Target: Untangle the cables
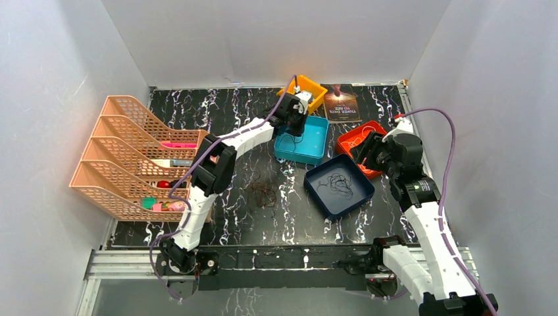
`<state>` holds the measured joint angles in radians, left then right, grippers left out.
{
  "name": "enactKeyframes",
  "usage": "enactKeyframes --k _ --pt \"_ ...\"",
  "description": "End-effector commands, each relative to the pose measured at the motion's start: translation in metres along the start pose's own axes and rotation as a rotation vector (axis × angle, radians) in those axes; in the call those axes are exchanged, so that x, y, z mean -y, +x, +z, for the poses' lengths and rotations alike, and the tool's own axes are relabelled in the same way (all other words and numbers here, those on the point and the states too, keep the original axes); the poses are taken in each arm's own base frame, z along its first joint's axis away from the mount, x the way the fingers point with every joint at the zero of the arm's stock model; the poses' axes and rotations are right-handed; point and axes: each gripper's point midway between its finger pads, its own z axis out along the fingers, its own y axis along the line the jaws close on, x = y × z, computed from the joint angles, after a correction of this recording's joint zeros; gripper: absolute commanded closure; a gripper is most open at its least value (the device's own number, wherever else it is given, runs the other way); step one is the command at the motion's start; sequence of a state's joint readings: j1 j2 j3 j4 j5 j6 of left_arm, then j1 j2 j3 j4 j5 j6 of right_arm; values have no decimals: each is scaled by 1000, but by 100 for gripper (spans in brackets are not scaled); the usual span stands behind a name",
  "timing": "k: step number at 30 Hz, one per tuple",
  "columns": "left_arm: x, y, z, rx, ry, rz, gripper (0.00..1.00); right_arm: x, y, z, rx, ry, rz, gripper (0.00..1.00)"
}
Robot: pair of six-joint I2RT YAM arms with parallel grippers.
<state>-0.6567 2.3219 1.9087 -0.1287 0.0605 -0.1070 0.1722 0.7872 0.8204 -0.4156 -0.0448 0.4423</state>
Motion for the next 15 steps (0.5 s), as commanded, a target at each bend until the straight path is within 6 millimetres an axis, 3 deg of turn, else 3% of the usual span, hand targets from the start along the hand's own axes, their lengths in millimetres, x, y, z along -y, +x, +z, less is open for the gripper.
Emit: enactKeyframes --k 1,4,9,15 --pt "7 -30 -18 54 26 -7 74 -9 -10 1 41 -42 -1 38" --pt "7 -39 -27 73 17 -3 62 -10 -9 2 35 -50 1 38" --pt "7 -58 -44 115 4 7 50 -11 -9 3 34 -57 3 38" --pt "-1 -85 -75 173 -58 30 29 -11 -9 4 36 -58 3 38"
